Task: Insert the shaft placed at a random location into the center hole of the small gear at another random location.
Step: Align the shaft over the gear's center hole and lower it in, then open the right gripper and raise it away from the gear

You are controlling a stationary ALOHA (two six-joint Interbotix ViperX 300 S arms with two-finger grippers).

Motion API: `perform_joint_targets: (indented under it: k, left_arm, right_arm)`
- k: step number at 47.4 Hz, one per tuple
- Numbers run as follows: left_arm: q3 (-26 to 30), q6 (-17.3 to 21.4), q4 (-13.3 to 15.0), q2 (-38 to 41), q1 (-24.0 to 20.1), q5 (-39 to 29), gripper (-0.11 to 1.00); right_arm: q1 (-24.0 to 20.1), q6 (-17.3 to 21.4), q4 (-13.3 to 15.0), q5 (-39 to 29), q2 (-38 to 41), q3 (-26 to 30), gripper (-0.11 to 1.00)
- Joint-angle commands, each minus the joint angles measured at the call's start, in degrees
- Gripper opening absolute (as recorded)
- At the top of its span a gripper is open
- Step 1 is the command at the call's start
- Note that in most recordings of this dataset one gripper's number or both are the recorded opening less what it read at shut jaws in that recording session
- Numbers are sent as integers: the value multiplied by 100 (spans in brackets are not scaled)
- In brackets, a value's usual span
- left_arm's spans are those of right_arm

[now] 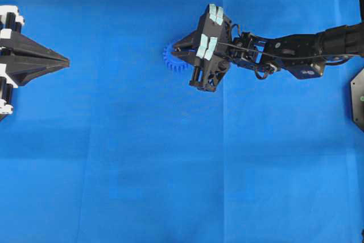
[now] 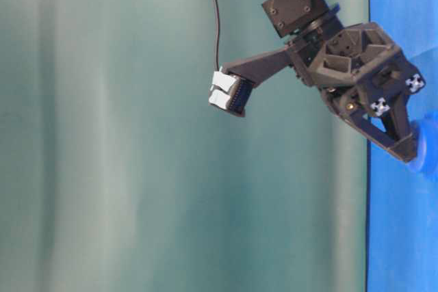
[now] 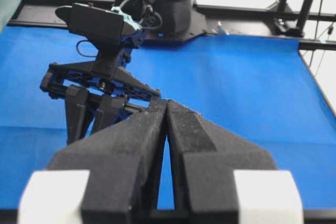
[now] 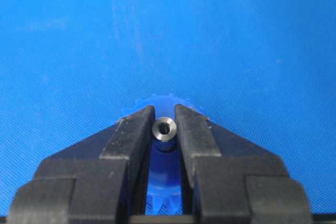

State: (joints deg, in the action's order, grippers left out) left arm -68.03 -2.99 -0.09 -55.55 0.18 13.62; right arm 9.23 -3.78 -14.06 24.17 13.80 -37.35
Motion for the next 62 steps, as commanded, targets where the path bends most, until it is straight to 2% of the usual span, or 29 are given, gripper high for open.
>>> perform_joint_targets:
  k: [1,21,24,28,38,40,51,62]
  left_arm:
    - [53,0,-9,26,0,26,0]
    - [53,0,-9,26,-9,18,0]
    - [53,0,0,26,0,18,0]
    - [53,0,0,26,0,9,0]
    - [53,0,-9,18,0,-18,0]
    - [53,0,-9,18,-9,-26,0]
    - [53,0,0,26,0,-26,0]
    - [62,0,0,18,-9,-26,0]
  right_arm:
    - [-18,0,-18,44,-62,114,4]
    - [-35,0,-9,53,-62,123,4]
    - [-44,0,-9,53,-62,123,7]
    - [-44,0,-9,53,-62,123,22]
    - [-62,0,-9,44,-62,141,83]
    - [-62,0,-9,53,-62,149,88]
    - [-62,0,-9,0,-176,202,83]
    - [-62,-26,-9,-229,-729,211,83]
